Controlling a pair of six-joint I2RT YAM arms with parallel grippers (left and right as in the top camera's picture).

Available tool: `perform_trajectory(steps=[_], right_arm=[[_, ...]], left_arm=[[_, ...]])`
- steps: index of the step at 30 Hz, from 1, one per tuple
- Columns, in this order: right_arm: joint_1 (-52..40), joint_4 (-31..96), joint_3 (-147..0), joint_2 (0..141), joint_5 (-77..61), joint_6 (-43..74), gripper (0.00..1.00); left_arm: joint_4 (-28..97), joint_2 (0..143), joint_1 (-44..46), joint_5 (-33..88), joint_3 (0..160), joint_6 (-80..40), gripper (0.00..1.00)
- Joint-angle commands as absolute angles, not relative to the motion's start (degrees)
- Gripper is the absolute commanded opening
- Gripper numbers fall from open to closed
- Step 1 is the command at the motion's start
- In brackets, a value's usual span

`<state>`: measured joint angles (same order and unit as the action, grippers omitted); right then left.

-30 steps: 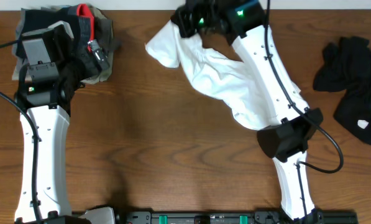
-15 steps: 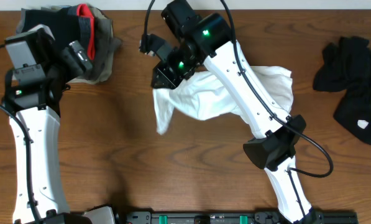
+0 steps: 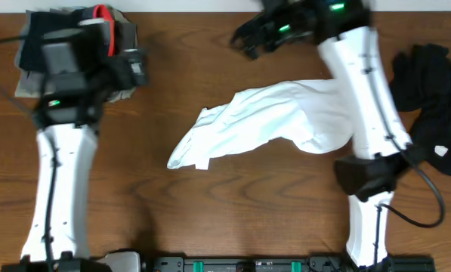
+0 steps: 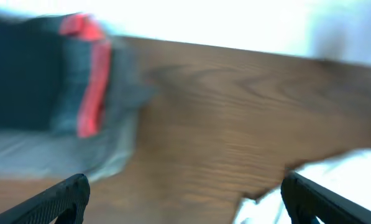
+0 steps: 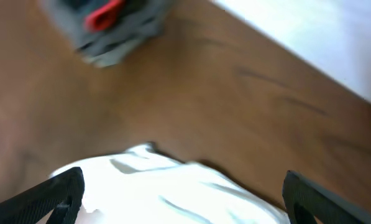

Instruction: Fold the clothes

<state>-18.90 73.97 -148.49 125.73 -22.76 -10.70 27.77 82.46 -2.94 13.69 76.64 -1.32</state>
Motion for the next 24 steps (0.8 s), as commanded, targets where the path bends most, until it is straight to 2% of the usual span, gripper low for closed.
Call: perform_trajectory(steps=[1,10,11,16,24], right_arm=[[-15.0,75.4,-149.4,124.5,-20.5,-8.2,0.99],[-4.9,76.7,-149.4,124.5,-20.3,-8.2,0.98],[-3.8,76.7,-149.4,124.5,-20.3,-8.2,0.97],[1.0,77.1,-149.4,124.5,-20.3,-8.2,0.79],[3.5,77.6,-149.3,124.5,-20.3,-8.2,0.75]], left_arm=[[25.1,87.2,4.1,14.9,77.9,5.7,0.99],[13.1,102.2,13.3,17.9,78.3,6.4,0.99],[12.0,103.9,14.0,18.8,78.6,6.4,1.00],[9.8,110.0,16.4,19.1,78.9,6.4,0.99],[4.6,115.5,19.1,23.5,78.9,6.1,0.95]])
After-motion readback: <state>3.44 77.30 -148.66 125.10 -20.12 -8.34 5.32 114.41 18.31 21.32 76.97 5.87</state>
